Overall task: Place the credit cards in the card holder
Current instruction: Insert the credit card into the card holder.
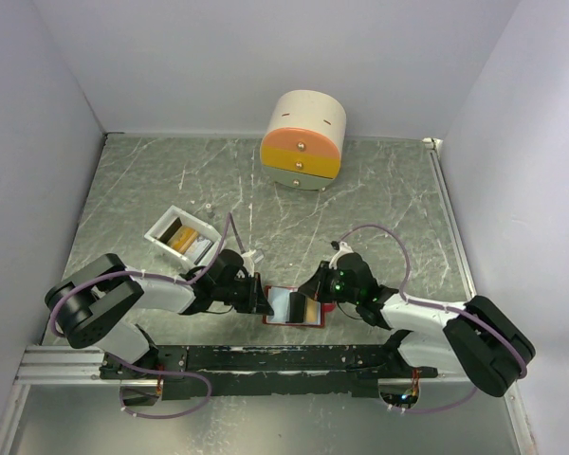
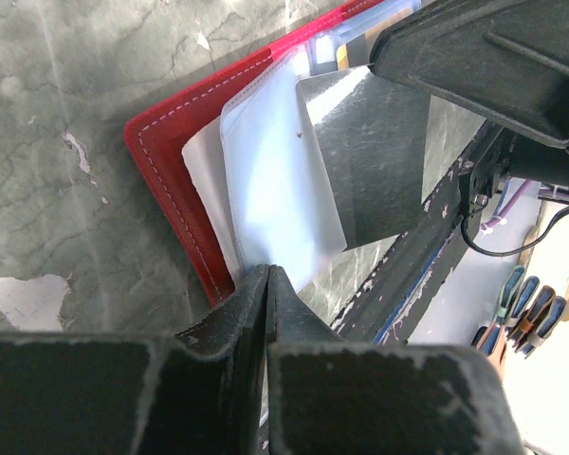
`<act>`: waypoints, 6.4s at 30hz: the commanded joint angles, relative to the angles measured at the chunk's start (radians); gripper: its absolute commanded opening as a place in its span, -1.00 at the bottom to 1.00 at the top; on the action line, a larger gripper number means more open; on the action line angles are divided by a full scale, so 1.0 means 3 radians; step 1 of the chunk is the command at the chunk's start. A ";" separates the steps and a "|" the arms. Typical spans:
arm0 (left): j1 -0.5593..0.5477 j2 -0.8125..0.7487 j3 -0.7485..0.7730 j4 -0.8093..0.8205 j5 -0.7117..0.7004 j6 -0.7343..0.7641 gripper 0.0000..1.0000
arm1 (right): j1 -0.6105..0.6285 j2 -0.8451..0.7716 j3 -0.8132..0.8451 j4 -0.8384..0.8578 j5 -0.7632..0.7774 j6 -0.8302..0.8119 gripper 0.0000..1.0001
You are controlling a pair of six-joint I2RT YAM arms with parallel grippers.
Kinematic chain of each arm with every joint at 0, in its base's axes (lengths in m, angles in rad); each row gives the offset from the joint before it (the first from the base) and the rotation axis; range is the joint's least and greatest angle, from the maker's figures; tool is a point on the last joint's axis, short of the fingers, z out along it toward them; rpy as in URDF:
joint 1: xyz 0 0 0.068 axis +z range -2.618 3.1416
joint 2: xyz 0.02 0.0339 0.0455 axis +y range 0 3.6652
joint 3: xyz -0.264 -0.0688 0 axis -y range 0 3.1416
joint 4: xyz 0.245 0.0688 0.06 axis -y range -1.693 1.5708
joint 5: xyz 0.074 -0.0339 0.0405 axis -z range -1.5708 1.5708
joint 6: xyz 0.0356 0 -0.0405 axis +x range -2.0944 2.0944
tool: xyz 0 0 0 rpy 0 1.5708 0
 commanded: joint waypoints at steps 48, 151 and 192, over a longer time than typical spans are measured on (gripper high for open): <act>-0.0190 -0.0110 -0.0126 -0.0189 -0.0280 -0.0044 -0.70 | -0.0010 -0.0134 0.0559 -0.1475 0.0393 0.0012 -0.13; -0.0369 -0.0447 0.0001 -0.0446 -0.0484 -0.0109 -0.40 | 0.0699 -0.0074 0.0467 -0.1151 0.0534 0.1143 -0.41; -0.0364 -0.0558 -0.0279 -0.0057 -0.0844 -0.0322 -0.65 | 0.0711 0.0251 0.0628 -0.0986 0.0566 0.1164 -0.12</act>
